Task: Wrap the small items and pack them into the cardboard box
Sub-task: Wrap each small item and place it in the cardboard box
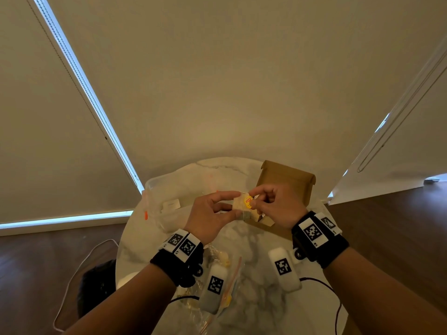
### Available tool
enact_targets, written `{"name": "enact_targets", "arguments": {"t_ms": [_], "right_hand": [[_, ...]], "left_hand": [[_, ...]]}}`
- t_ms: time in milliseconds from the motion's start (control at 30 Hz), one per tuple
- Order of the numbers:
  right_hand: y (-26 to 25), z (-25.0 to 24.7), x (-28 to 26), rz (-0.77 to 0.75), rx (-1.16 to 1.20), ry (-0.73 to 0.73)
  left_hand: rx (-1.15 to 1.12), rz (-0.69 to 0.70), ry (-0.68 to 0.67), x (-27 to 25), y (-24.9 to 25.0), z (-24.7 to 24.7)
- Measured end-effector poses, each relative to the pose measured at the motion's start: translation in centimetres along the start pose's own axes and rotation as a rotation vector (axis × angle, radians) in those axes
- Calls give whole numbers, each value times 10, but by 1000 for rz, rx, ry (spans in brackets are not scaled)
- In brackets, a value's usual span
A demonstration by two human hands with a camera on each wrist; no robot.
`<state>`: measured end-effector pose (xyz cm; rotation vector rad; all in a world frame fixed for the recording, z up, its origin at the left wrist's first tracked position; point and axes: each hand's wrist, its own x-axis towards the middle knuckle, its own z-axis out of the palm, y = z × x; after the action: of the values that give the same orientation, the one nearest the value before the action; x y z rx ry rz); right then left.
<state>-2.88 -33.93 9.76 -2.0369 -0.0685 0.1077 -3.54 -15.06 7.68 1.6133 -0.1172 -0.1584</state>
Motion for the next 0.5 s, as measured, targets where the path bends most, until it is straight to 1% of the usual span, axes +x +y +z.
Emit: {"name": "enact_targets", "arguments": {"t_ms": [133,300,367,500], "right_hand": [[0,-4,2,2,-38,-32],[0,-6,4,-12,-10,-66],[0,-3,5,-11,9,-55],[2,1,7,-13,7,16]], "left_hand": [[4,14,-20,1,2,0],[5,26,-38,2,0,-2],[-6,26,-35,2,-2,1],[-42,45,-25,3,-6,6]]}}
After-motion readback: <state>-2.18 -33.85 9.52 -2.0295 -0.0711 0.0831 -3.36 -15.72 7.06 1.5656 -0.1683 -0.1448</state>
